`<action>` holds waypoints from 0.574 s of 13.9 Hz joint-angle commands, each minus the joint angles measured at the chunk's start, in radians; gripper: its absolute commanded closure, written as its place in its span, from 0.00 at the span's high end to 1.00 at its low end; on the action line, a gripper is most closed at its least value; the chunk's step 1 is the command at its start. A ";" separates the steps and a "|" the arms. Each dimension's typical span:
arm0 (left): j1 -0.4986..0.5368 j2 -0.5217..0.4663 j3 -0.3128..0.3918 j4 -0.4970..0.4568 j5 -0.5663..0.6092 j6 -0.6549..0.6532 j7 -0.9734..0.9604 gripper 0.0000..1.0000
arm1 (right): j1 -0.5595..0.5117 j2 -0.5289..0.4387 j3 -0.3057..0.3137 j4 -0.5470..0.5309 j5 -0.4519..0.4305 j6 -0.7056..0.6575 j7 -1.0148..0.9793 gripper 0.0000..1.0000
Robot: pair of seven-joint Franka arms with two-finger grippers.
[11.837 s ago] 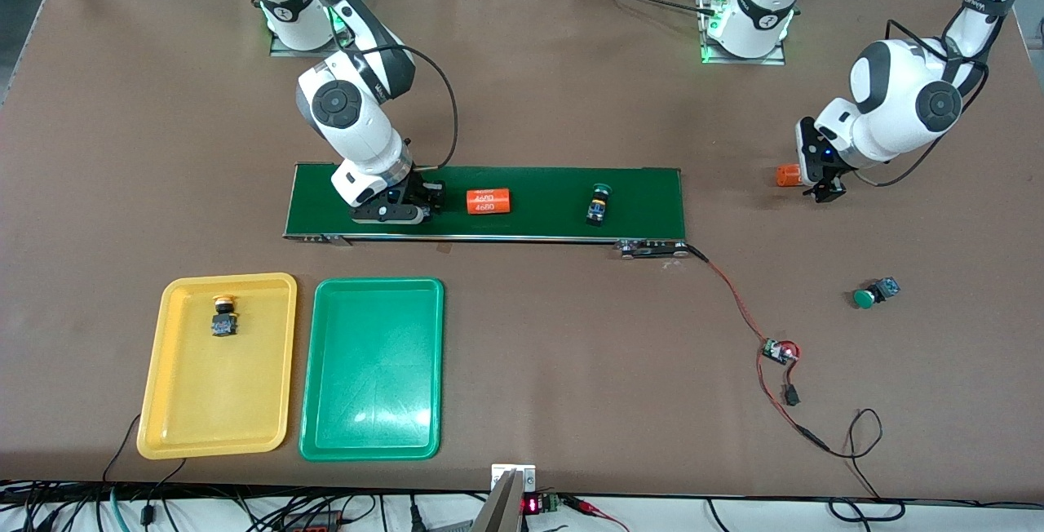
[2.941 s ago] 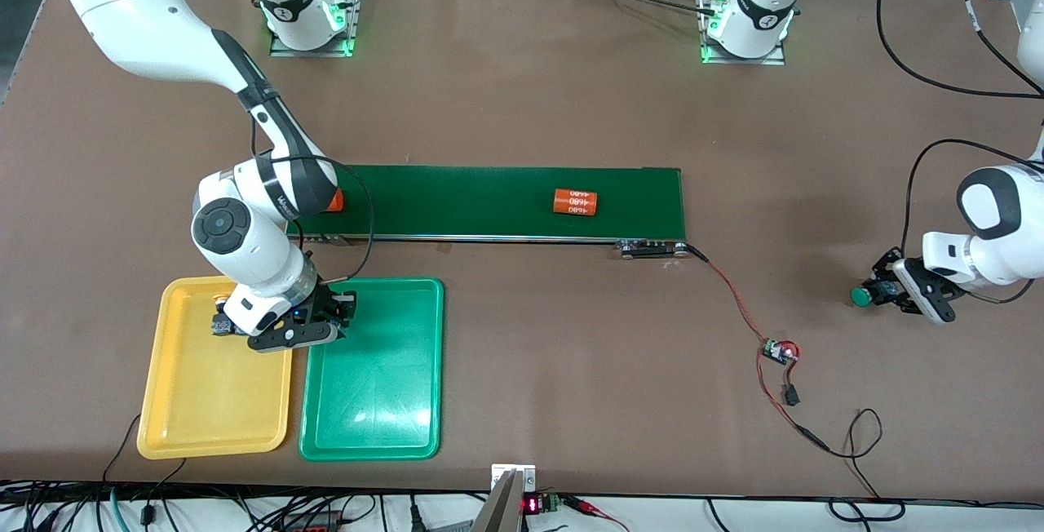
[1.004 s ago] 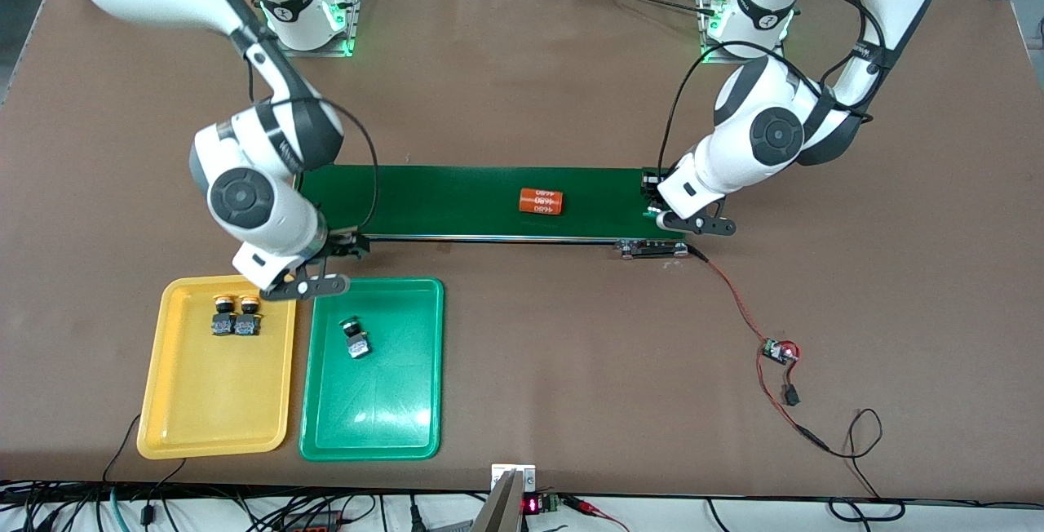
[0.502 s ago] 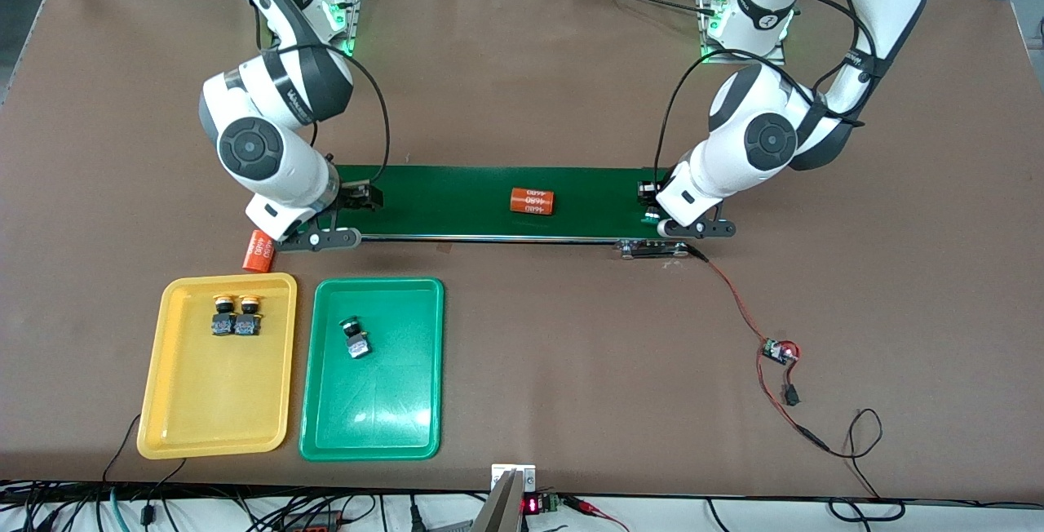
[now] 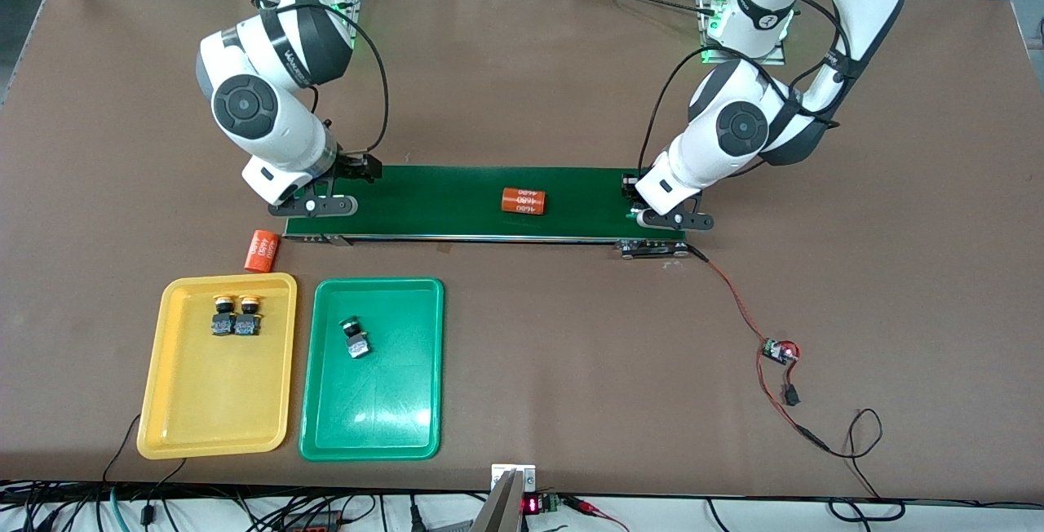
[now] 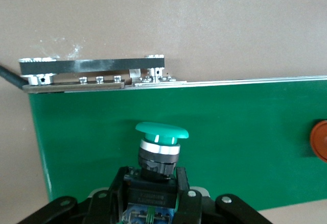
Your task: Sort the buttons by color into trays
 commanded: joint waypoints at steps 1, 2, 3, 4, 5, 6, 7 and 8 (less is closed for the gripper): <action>-0.014 -0.011 0.009 -0.026 0.021 0.042 -0.013 0.01 | -0.007 -0.053 0.006 -0.040 0.029 -0.006 0.013 1.00; -0.014 -0.011 0.009 -0.026 0.021 0.044 -0.013 0.01 | -0.008 -0.047 0.006 -0.023 0.029 -0.004 0.013 1.00; -0.014 -0.011 0.009 -0.028 0.021 0.050 -0.013 0.02 | -0.011 -0.044 0.004 -0.007 0.029 -0.004 0.012 1.00; -0.014 -0.008 0.009 -0.028 0.021 0.050 -0.019 0.05 | -0.013 -0.039 0.003 0.012 0.029 -0.003 0.008 1.00; -0.015 0.002 0.009 -0.028 0.021 0.049 -0.030 0.30 | -0.015 -0.029 0.001 0.041 0.028 -0.006 0.004 1.00; -0.015 0.005 0.009 -0.028 0.023 0.041 -0.029 0.77 | -0.016 -0.014 0.000 0.073 0.026 -0.006 -0.011 1.00; -0.014 -0.001 0.008 -0.028 0.023 0.033 -0.022 1.00 | -0.018 -0.003 0.000 0.101 0.023 -0.007 -0.015 1.00; -0.014 -0.014 0.008 -0.023 0.023 0.021 -0.022 1.00 | -0.021 -0.001 -0.003 0.119 0.023 -0.018 -0.016 1.00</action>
